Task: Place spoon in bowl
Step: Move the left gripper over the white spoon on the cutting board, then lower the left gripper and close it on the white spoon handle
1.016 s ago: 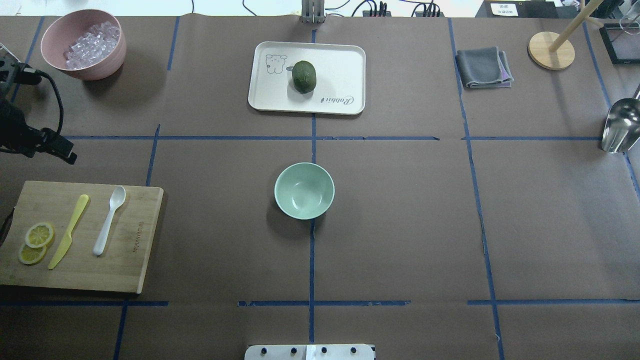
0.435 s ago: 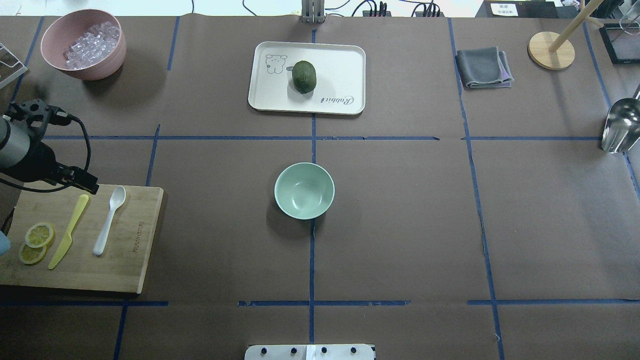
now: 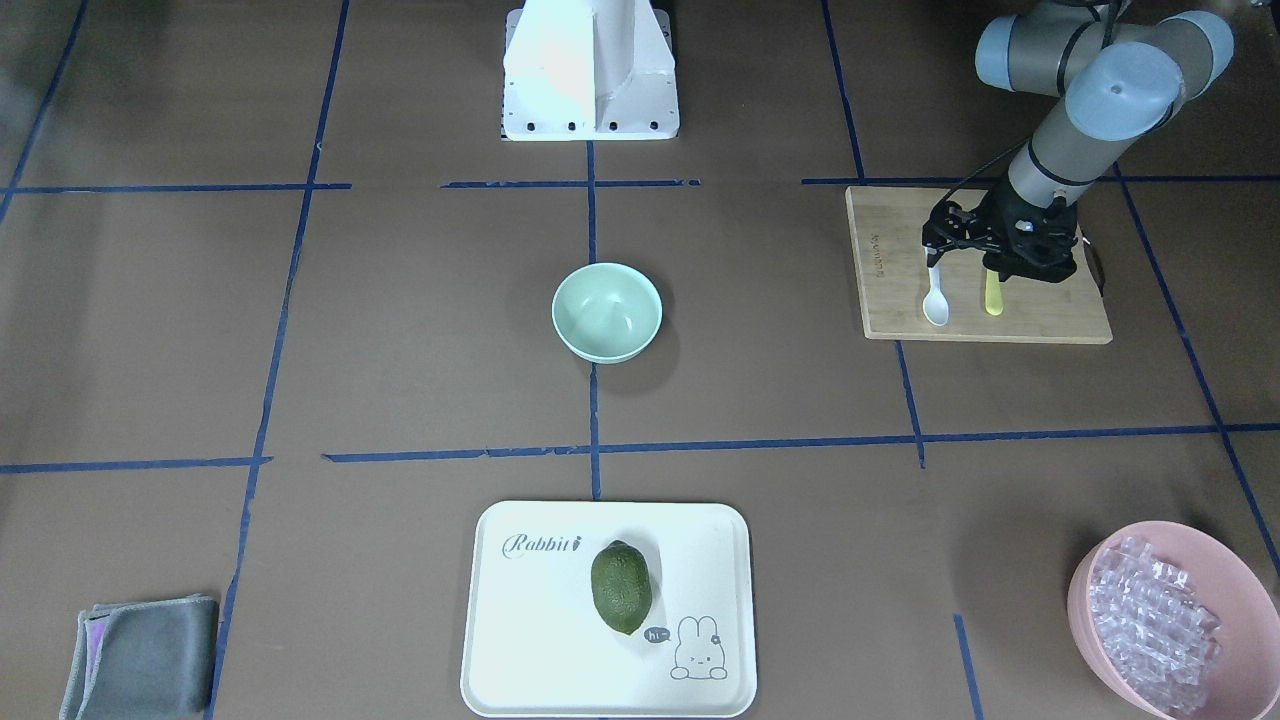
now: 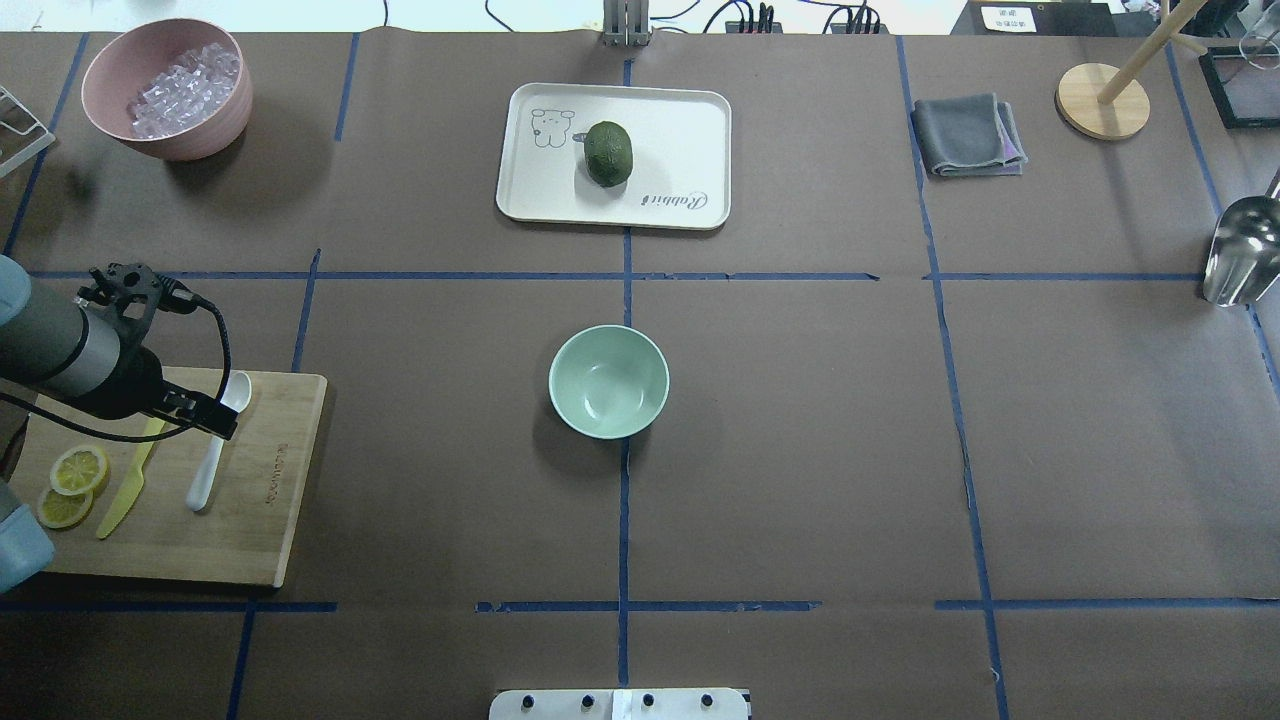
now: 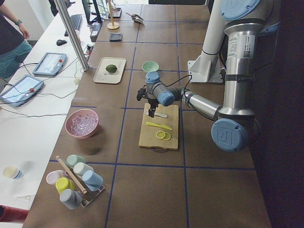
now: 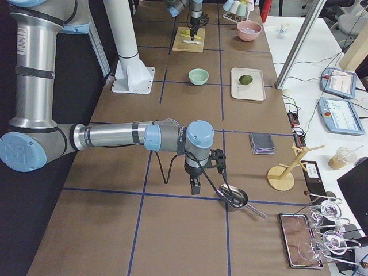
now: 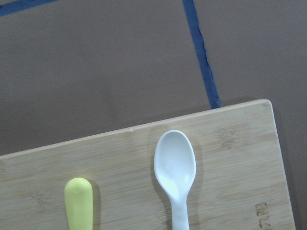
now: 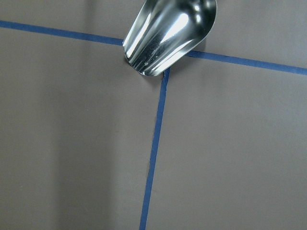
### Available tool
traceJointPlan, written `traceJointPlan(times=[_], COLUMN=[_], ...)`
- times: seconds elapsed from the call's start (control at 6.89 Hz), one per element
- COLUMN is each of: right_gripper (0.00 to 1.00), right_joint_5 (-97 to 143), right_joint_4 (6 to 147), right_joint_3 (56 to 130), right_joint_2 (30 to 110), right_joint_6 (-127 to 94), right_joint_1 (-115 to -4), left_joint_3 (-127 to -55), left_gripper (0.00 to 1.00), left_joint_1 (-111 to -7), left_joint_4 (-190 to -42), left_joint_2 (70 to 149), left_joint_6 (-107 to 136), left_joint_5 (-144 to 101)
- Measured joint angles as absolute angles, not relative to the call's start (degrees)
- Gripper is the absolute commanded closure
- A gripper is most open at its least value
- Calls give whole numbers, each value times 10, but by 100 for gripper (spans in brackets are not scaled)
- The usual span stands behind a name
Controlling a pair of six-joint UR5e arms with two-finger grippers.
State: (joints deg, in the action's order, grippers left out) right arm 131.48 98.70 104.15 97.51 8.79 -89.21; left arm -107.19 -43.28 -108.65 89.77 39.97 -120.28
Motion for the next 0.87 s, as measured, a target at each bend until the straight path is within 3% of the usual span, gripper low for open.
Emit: traceJointPlan(times=[0.58,0.87], right_gripper=[0,0], right_joint_5=[1315,1314], right_joint_4=[987,987], right_joint_3=[1041,1040], right_joint_2=[977,977], right_joint_6=[90,91], right_joint_1=[-892,-892], left_joint_3=[-1057,-1052], left_gripper=[37,40], left_joint_1=[-420,-418], left_joint_4=[-1086,-1085], left_joint_2=[904,909], left_joint_6=[399,399], left_joint_5=[-1203,-1205])
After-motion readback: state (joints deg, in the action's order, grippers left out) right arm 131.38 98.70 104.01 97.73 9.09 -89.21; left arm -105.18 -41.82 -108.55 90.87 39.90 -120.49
